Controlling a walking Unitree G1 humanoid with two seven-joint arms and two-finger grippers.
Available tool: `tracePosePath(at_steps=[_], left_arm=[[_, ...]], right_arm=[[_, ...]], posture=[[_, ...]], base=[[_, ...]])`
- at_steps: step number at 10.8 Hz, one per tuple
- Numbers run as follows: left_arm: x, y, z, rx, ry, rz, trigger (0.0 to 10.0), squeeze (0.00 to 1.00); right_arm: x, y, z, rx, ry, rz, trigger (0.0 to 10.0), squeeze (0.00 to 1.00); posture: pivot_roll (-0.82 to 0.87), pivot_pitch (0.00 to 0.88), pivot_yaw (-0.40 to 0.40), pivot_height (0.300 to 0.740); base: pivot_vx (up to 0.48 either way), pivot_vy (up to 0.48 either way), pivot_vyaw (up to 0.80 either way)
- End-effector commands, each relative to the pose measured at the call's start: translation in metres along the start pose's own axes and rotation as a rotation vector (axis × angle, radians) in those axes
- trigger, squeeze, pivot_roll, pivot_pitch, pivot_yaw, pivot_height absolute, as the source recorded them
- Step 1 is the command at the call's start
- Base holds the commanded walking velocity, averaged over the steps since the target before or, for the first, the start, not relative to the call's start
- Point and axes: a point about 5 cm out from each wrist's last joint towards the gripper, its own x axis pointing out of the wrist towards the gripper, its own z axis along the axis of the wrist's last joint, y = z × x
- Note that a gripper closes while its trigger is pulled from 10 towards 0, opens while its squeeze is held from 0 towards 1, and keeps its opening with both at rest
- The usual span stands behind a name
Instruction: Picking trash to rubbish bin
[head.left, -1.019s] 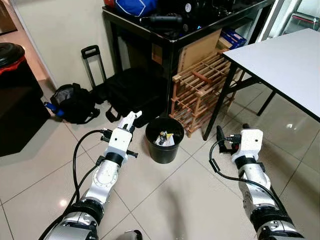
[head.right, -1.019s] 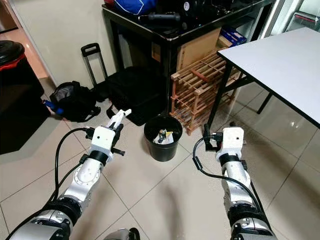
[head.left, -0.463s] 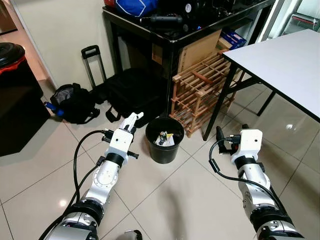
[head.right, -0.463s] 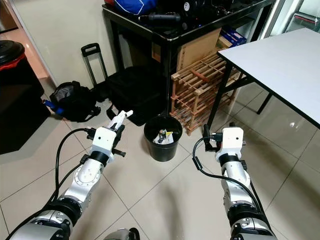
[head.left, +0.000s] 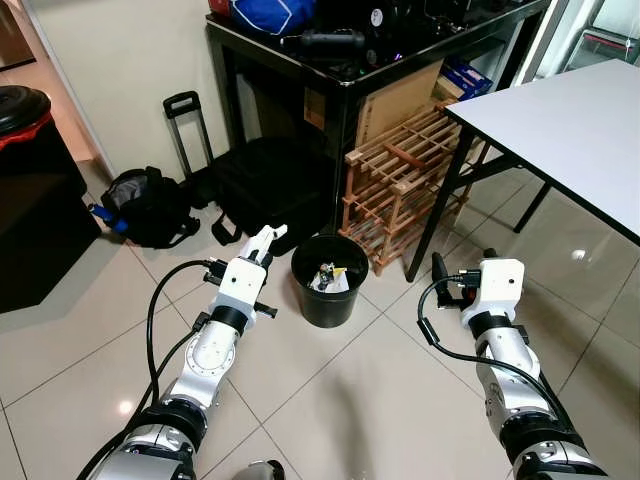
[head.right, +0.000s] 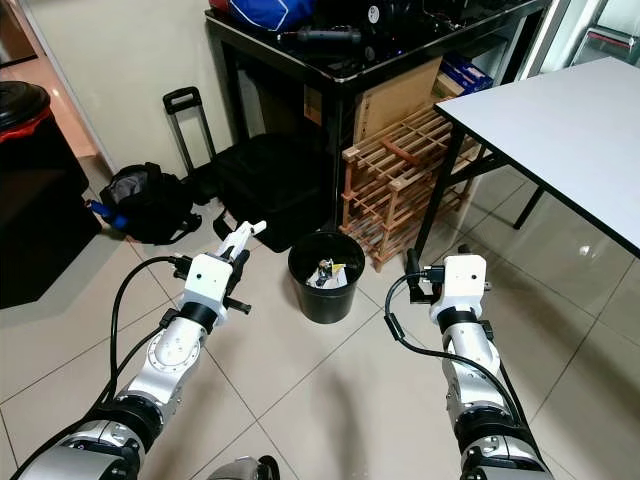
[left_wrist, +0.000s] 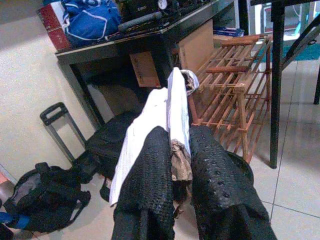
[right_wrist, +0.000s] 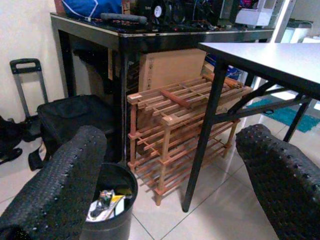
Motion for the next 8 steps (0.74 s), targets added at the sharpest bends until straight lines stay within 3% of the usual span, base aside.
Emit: tracePosePath(at_steps=[1, 6, 8], left_arm=[[-0.0024, 0.0007, -0.0025, 0.008, 0.009, -0.007, 10.0, 0.00], [-0.0060, 0.0014, -0.0108, -0.001, 0.064, 0.001, 10.0, 0.00], [-0.0068, 0.0012, -0.0121, -0.008, 0.072, 0.003, 10.0, 0.00]], right_arm=[[0.0000, 0.0025, -0.0007, 0.002, 0.006, 0.012, 10.0, 0.00], [-0.0015, 0.0082, -0.0043, 0.010, 0.023, 0.032, 10.0, 0.00], [-0.0018, 0.0083, -0.0050, 0.009, 0.028, 0.032, 10.0, 0.00]], posture=[[-0.05, 0.038, 0.023, 0.740], [-0.04, 0.026, 0.028, 0.740], [-0.04, 0.032, 0.026, 0.740]], base=[[0.000, 0.000, 0.00], [0.000, 0.000, 0.00], [0.274, 0.000, 0.00]])
